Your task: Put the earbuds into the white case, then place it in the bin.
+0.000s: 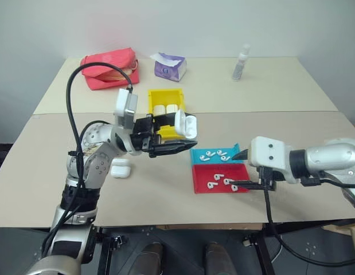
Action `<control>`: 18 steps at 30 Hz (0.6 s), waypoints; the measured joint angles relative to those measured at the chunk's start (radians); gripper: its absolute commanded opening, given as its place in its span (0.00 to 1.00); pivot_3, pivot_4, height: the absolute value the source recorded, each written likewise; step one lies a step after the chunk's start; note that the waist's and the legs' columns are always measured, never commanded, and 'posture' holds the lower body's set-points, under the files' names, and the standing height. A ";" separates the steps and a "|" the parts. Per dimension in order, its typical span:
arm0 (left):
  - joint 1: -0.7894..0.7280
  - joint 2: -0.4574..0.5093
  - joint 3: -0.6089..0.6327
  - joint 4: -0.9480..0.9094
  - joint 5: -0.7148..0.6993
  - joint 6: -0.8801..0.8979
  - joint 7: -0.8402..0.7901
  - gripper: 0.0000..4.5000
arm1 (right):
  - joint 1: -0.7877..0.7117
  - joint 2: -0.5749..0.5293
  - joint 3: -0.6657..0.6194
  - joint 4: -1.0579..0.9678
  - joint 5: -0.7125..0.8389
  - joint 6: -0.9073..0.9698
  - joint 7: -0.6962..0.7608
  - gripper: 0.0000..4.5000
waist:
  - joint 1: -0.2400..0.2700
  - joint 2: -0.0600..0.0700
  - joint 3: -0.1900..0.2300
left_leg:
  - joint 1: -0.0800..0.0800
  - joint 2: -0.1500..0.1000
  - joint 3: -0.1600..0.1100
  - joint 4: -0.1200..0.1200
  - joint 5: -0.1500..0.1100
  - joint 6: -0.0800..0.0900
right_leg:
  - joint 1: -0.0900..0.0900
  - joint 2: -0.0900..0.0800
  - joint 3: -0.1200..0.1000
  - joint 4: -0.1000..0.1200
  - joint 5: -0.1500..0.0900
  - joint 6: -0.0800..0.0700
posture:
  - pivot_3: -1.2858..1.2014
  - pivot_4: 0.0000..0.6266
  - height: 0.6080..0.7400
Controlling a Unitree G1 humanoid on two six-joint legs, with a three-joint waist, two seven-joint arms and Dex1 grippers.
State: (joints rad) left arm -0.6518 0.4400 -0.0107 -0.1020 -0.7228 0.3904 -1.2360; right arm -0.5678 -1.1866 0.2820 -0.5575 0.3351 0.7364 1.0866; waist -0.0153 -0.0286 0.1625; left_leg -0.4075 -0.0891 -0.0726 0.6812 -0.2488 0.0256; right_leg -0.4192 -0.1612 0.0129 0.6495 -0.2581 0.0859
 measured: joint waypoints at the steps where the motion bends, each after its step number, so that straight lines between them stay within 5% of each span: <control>1: 0.000 -0.004 -0.006 -0.001 0.007 0.000 0.000 0.63 | -0.044 0.005 0.060 0.016 -0.039 0.021 0.024 0.81 | 0.000 0.000 0.000 | 0.000 0.000 0.000 0.000 0.000 0.000 | 0.000 0.000 0.000 0.000 0.000 0.000 | 0.52 0.24 1.00; 3: 0.004 -0.005 -0.008 -0.005 0.012 0.000 0.005 0.63 | -0.091 0.021 0.126 0.045 -0.081 0.048 0.054 0.81 | 0.000 0.000 0.000 | -0.001 0.000 0.000 0.000 0.000 0.000 | -0.001 0.000 0.000 0.000 0.000 0.000 | 0.52 0.24 1.00; 7: 0.055 -0.008 -0.007 -0.054 0.010 0.007 0.031 0.63 | -0.184 0.074 0.235 0.103 -0.145 0.099 0.117 0.62 | -0.003 0.000 0.000 | -0.003 0.000 0.000 0.000 0.000 0.000 | -0.003 0.000 0.000 0.000 0.000 0.000 | 0.52 0.24 1.00; 18: 0.117 -0.003 0.012 -0.139 -0.014 0.033 0.102 0.63 | -0.205 0.058 0.279 0.110 -0.196 0.119 0.233 0.62 | 0.004 0.000 0.000 | -0.003 0.000 -0.001 0.002 0.000 0.000 | -0.003 0.000 0.000 0.000 0.000 0.000 | 0.52 0.24 1.00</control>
State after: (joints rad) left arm -0.5346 0.4365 0.0015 -0.2406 -0.7365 0.4230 -1.1341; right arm -0.7732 -1.1287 0.5606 -0.4477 0.1395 0.8556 1.3196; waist -0.0112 -0.0286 0.1625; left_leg -0.4110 -0.0891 -0.0733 0.6828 -0.2488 0.0254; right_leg -0.4220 -0.1613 0.0127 0.6495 -0.2580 0.0861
